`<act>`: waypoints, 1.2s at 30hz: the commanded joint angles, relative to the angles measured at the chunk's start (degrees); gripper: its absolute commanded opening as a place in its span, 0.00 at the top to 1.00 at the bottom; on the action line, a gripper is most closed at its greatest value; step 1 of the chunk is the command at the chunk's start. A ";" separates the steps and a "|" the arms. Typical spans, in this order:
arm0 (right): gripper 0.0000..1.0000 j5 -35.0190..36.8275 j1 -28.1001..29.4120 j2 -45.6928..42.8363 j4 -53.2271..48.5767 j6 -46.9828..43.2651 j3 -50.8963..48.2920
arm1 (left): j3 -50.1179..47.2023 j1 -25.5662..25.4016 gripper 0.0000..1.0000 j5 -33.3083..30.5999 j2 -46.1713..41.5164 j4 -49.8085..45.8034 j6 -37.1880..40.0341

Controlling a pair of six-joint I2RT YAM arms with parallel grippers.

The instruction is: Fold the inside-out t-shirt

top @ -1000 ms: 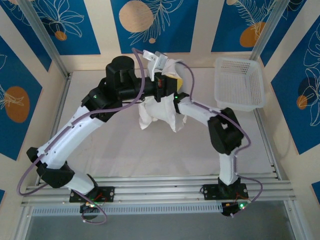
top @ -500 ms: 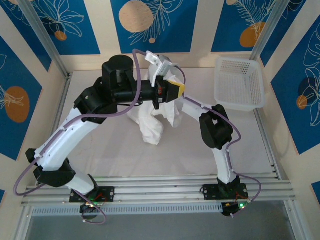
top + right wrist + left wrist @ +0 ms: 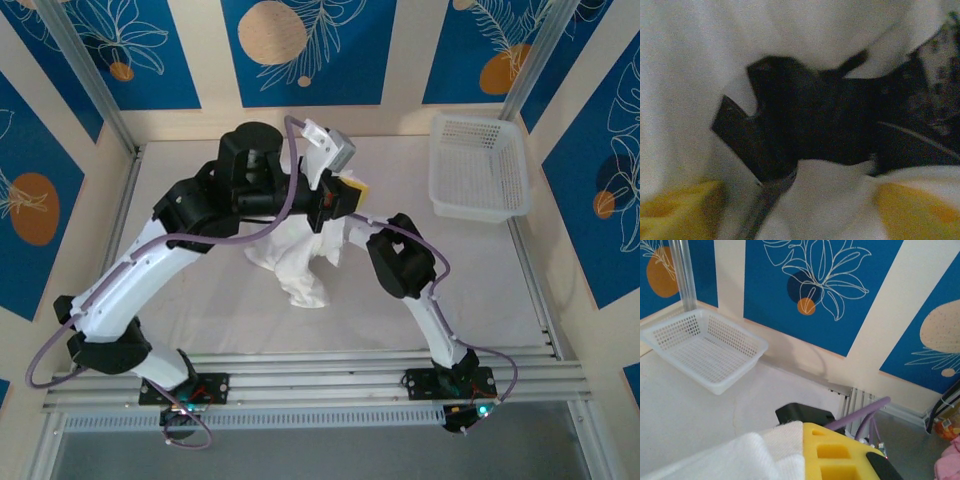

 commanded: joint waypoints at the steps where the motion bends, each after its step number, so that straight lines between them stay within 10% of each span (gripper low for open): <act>1: 0.75 -9.43 -2.06 4.34 -4.26 0.89 -4.47 | -5.36 -1.43 1.00 -2.65 -6.12 7.52 3.85; 3: 0.98 -13.70 -2.98 2.12 -2.98 0.77 -5.76 | -9.15 -1.31 1.00 -7.99 -8.07 8.32 4.15; 11: 1.00 -24.23 -3.39 -19.33 10.74 0.62 -22.53 | -10.96 13.45 1.00 -25.21 -7.51 0.82 -4.71; 16: 1.00 -23.09 -4.14 -37.02 17.63 5.70 -33.44 | -18.04 27.95 1.00 -20.27 -3.99 0.18 -8.41; 26: 1.00 -28.60 -11.94 -61.82 35.38 14.17 -42.85 | -52.00 29.59 1.00 -15.26 -1.63 15.78 -18.17; 31: 1.00 -27.54 -13.82 -62.02 38.87 13.47 -44.56 | -56.22 29.59 0.45 -7.69 -8.21 22.32 -16.42; 36: 1.00 -24.48 -14.06 -62.35 44.02 14.77 -48.86 | -48.84 29.36 0.18 8.39 -14.04 20.94 -12.38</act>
